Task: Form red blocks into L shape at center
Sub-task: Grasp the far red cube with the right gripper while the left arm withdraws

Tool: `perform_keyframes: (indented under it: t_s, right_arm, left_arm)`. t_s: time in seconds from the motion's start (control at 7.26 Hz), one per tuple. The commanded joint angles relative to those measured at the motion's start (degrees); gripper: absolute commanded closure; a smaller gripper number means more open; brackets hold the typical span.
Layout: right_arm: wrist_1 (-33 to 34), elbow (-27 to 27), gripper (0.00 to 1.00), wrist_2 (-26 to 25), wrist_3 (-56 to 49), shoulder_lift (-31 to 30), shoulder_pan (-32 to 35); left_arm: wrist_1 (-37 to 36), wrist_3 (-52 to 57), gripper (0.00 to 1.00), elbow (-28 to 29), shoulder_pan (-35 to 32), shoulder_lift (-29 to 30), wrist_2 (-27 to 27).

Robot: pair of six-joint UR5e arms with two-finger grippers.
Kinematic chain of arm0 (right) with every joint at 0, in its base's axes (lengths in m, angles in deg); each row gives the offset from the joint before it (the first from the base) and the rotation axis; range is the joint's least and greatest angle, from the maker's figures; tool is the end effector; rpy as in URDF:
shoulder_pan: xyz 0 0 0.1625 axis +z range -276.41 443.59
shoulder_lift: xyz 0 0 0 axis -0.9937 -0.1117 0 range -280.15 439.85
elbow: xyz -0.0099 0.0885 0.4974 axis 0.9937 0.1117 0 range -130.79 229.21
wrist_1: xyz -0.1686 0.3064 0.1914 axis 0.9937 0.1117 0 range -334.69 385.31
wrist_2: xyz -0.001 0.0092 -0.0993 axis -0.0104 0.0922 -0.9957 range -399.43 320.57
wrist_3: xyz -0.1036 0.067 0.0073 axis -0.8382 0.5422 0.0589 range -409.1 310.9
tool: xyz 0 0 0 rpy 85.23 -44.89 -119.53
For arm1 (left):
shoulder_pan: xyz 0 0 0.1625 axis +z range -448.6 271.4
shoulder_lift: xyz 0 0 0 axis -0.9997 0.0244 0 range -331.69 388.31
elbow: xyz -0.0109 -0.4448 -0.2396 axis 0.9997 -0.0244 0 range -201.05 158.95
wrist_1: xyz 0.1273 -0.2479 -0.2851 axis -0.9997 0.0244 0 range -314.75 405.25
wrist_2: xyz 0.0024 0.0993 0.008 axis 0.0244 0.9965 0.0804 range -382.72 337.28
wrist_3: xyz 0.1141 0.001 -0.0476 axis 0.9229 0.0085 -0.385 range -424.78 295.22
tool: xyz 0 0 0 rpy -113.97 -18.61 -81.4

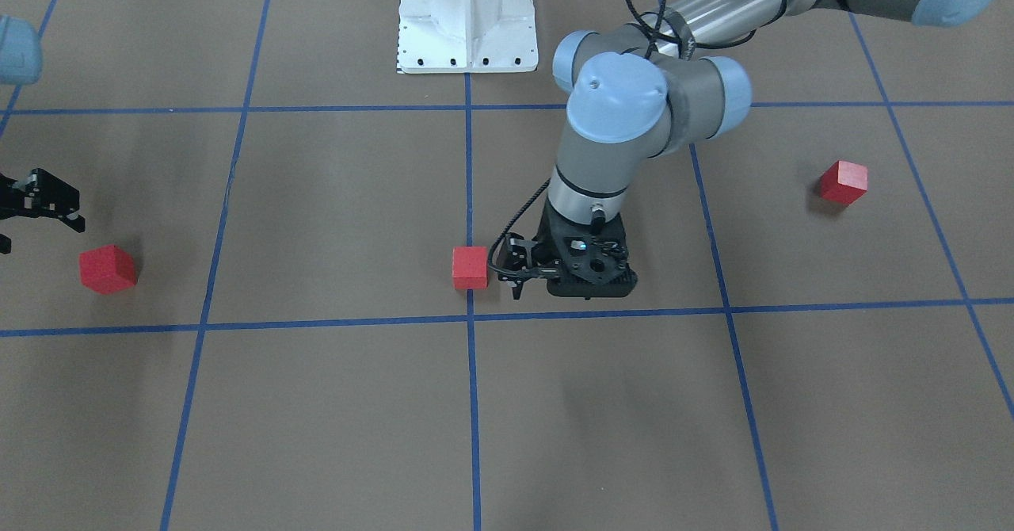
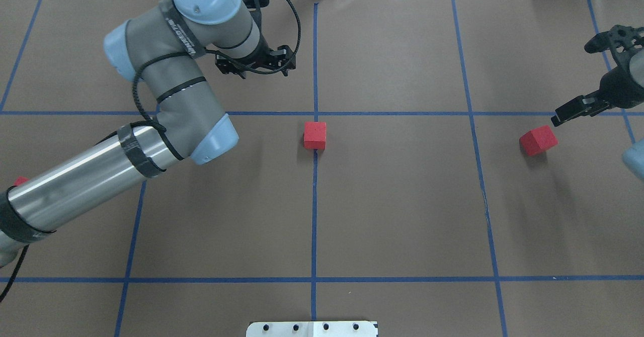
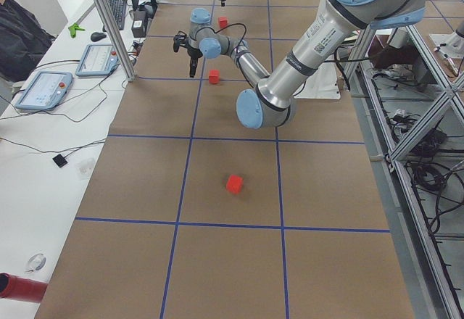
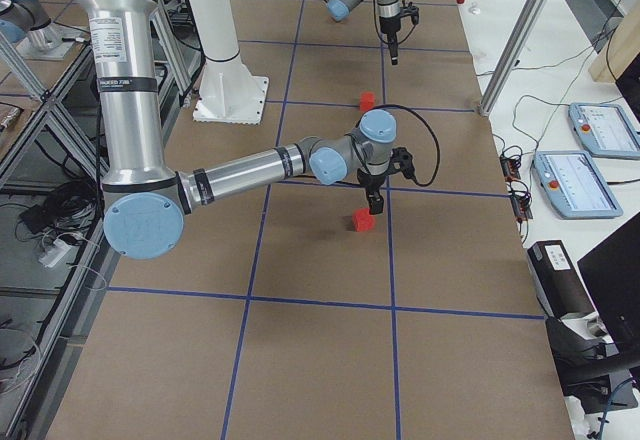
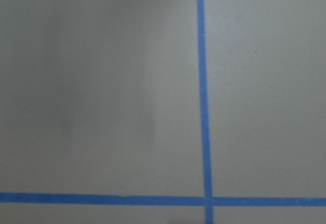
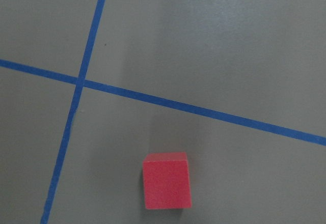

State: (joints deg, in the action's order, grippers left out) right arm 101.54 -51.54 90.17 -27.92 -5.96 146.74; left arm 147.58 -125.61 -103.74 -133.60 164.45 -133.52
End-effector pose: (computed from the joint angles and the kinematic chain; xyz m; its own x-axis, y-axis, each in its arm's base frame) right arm -0.1922 -0.5003 0.6051 0.6551 -0.2964 0.6949 0.1708 0.9541 0.2460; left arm 0.5093 -0.6356 0.2719 0.6140 0.0301 -0.7887 0.1903 0.9641 0.1850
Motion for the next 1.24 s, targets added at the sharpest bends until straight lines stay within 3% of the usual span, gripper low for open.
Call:
perform_keyframes:
  t_s: [0.0, 0.83, 0.96, 1.1]
  right_arm:
    - [-1.79, 2.92, 0.01, -1.46, -0.43, 0.38, -3.38]
    - [-1.79, 12.07, 0.01, -3.13, -0.35, 3.27, -7.51]
    - [-1.79, 12.16, 0.33, -2.96, 0.09, 3.45, -7.51]
    - [-1.79, 11.64, 0.95, -2.87, -0.6, 3.54, -7.51]
  left_arm:
    - [0.06, 4.58, 0.01, -1.6, -3.07, -2.82, -1.87]
    - [0.06, 4.58, 0.01, -1.77, -2.99, -2.99, -1.96]
    - [0.06, 4.58, 0.01, -2.12, -2.99, -2.99, -2.05]
    - [0.06, 4.58, 0.01, -2.39, -2.99, -2.99, -2.05]
